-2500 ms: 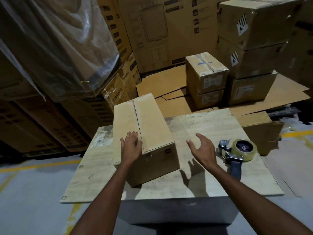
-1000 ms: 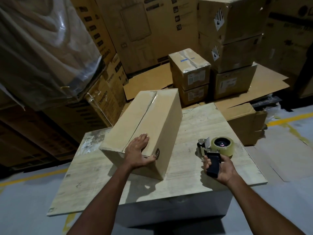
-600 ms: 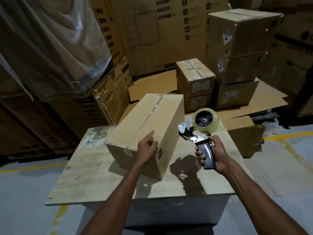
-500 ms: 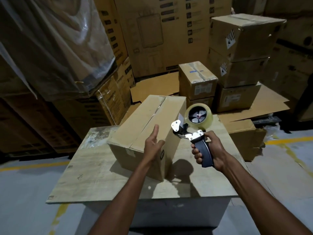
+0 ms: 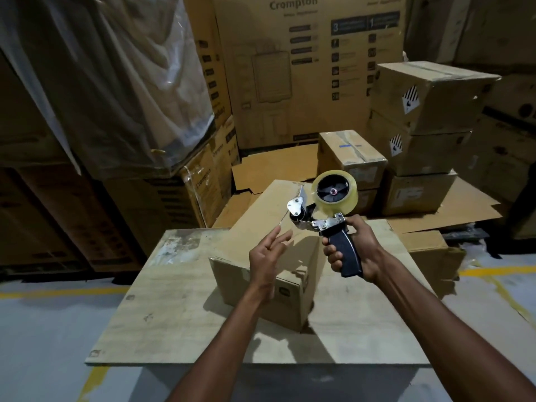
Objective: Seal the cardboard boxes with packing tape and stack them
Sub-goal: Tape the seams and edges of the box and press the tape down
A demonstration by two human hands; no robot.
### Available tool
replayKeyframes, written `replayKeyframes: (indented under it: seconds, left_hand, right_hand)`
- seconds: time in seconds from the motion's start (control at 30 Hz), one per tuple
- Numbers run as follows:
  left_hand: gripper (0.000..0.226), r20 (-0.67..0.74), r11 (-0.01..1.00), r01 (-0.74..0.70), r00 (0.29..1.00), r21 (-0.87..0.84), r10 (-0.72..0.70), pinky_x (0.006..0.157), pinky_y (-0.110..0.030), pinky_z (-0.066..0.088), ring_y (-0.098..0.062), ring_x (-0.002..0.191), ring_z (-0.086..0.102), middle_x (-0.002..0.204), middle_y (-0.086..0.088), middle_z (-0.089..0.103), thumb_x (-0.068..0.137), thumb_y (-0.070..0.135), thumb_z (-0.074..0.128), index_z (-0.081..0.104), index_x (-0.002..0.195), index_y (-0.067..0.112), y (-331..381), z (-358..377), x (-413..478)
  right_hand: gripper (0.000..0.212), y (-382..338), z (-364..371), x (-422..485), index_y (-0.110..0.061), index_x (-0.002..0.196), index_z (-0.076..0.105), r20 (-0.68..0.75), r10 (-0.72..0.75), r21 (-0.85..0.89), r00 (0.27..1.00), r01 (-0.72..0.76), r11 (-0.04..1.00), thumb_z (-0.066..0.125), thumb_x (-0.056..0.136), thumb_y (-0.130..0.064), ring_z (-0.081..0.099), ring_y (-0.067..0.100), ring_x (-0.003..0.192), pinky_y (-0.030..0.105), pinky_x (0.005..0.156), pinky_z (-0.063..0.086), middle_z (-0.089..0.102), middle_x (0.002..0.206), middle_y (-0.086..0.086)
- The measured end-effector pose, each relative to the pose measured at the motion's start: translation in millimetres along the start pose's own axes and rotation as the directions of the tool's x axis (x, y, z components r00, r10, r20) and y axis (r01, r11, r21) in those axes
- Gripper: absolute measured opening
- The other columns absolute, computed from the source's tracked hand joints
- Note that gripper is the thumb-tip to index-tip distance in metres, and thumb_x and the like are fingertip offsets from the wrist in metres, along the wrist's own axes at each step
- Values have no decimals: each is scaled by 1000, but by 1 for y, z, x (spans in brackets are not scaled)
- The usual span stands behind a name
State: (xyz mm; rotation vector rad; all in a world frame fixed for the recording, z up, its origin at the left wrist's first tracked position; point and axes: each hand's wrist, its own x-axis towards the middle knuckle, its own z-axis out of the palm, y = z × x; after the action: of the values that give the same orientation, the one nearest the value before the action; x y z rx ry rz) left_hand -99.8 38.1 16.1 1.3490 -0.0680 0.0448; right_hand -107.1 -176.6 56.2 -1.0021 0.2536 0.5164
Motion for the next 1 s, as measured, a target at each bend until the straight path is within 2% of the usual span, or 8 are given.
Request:
replayKeyframes:
  seconds: [0.07, 0.13, 0.23, 0.3, 0.37, 0.57, 0.8, 1.0]
  left_hand:
    - [42, -92, 981, 68, 992, -181, -86, 91, -34, 58, -18, 109, 72, 120, -10, 74, 83, 19, 81, 71, 123, 18, 5, -10, 3]
    - [38, -200, 885, 164, 941, -437, -273, 90, -43, 59, -22, 94, 75, 99, -11, 77, 81, 21, 82, 68, 115, 11, 10, -21, 10]
    - [12, -225, 721, 273, 829, -637, -512, 71, -34, 55, -16, 61, 60, 64, -3, 63, 90, 19, 74, 64, 92, 12, 11, -43, 24]
    - [14, -215, 715, 375, 781, -589, -586, 62, -30, 46, -16, 56, 48, 60, -1, 54, 93, 23, 69, 60, 88, 12, 15, -59, 34]
    - [20, -164, 719, 472, 767, -510, -620, 61, -31, 41, -17, 60, 44, 68, -3, 52, 94, 29, 66, 62, 95, 10, 24, -69, 42]
    - [46, 0, 780, 538, 823, -320, -568, 74, -39, 53, -30, 99, 58, 115, -17, 59, 91, 42, 70, 61, 122, 9, 46, -86, 68]
    - [34, 221, 626, 673, 730, -394, -647, 59, -36, 61, -33, 80, 64, 100, -26, 63, 95, 20, 67, 56, 114, -6, 53, -99, 76]
    - [6, 276, 600, 625, 771, -499, -574, 54, -35, 62, -33, 69, 70, 87, -28, 70, 95, -3, 56, 60, 95, -7, 51, -104, 76]
  right_hand:
    - [57, -2, 13, 5, -5, 84, 60, -4, -15, -62, 1000, 14, 998, 42, 87, -59, 41, 17, 50, 26, 44, 36, 47, 70, 6]
    - [57, -3, 28, 9, -5, 85, 58, -16, -28, -126, 999, 26, 992, 41, 87, -59, 39, 18, 51, 27, 46, 34, 47, 70, 7]
    - [59, -6, 46, 14, -4, 87, 57, -53, -50, -220, 997, 38, 975, 41, 87, -61, 37, 19, 54, 30, 50, 31, 47, 71, 9]
    - [60, -8, 56, 17, -3, 89, 57, -60, -44, -274, 997, 26, 962, 42, 87, -61, 38, 19, 55, 31, 52, 31, 48, 71, 9]
    - [61, -9, 65, 21, -2, 91, 58, -67, -37, -316, 997, 14, 949, 42, 87, -61, 39, 20, 55, 31, 52, 32, 49, 72, 10]
    - [61, -8, 86, 31, -2, 91, 59, -59, -6, -351, 998, -16, 936, 43, 87, -61, 39, 19, 56, 30, 52, 33, 49, 72, 9]
    - [59, -4, 93, 41, -3, 90, 58, -16, 8, -343, 1000, -13, 939, 42, 86, -60, 38, 19, 55, 30, 49, 33, 47, 72, 9]
    - [61, 0, 91, 44, -2, 92, 57, 11, 18, -336, 1000, -13, 942, 43, 86, -61, 37, 19, 55, 29, 49, 33, 46, 73, 9]
